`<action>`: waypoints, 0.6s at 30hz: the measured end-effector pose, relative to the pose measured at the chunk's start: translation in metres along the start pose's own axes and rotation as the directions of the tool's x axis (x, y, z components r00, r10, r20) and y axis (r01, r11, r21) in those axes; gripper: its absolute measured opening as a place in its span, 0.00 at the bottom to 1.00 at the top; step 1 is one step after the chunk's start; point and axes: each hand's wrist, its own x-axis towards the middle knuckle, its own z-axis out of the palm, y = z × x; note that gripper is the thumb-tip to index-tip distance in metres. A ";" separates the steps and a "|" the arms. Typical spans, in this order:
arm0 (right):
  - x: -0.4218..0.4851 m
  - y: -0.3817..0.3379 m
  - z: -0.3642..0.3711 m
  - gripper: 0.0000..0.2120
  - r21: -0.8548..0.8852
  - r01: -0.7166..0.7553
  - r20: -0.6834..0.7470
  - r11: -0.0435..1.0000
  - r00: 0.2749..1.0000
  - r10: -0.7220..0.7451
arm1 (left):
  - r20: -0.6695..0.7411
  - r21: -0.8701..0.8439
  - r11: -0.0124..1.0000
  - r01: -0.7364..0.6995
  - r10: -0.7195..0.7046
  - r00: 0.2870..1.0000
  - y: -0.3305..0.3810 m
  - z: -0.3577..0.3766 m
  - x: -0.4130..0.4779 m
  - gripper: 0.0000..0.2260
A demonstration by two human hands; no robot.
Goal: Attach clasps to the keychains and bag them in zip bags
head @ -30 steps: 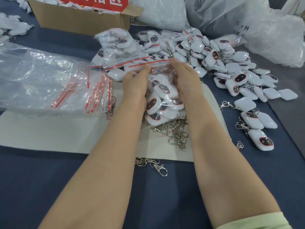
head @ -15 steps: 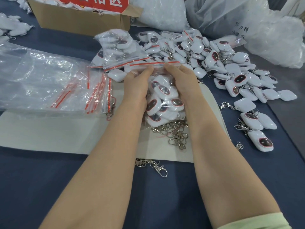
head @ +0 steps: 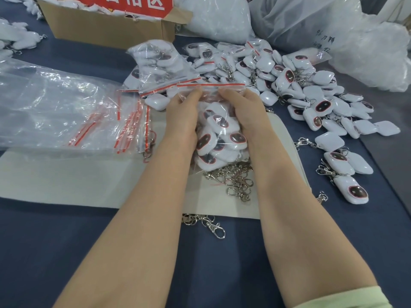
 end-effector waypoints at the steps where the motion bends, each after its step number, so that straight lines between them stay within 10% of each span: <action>1: 0.000 0.000 -0.001 0.20 0.000 -0.001 0.014 1.000 1.000 0.001 | -0.012 -0.016 1.000 -0.005 0.004 1.000 0.000 0.000 0.000 0.03; 18: -0.005 -0.006 -0.001 0.06 -0.018 -0.089 0.026 0.996 0.996 0.090 | -0.030 -0.011 0.998 -0.059 0.059 0.998 -0.002 0.003 -0.002 0.07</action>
